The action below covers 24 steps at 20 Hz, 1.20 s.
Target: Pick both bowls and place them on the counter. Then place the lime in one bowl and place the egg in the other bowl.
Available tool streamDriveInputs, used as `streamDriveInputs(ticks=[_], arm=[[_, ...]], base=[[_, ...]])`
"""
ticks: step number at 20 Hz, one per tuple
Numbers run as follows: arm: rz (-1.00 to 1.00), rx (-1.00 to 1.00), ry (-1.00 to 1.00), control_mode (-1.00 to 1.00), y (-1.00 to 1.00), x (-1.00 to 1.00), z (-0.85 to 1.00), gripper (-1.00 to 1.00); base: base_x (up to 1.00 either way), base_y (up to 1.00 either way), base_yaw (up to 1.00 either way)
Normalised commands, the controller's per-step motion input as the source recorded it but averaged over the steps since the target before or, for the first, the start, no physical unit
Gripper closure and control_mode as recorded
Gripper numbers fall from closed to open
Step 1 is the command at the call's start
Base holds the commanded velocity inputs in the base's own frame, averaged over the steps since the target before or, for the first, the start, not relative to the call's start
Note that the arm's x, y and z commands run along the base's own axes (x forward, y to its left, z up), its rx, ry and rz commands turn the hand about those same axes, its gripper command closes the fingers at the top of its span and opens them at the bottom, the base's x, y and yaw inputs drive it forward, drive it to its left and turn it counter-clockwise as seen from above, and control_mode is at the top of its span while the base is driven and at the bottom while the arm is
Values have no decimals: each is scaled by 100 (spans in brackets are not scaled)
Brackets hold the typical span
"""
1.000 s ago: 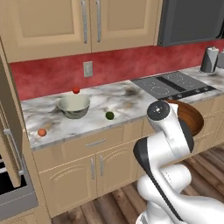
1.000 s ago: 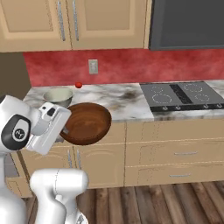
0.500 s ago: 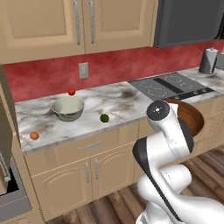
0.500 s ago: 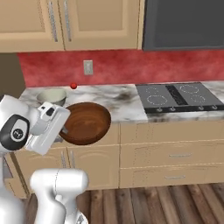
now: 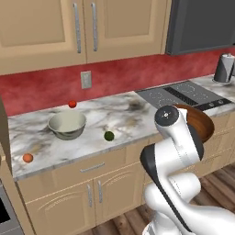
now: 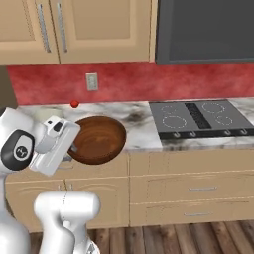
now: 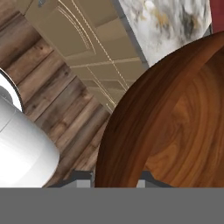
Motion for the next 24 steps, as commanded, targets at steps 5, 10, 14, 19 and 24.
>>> streamDriveInputs(ticks=[5,10,14,19,24], arm=[[0,0,0,100,0,0,0,100],[0,0,0,100,0,0,0,100],[0,0,0,100,0,0,0,100],[0,0,0,100,0,0,0,100],[0,0,0,100,0,0,0,100]], base=[[45,-16,0],[50,-14,0],[43,-3,0],[40,-2,0],[42,-7,0]])
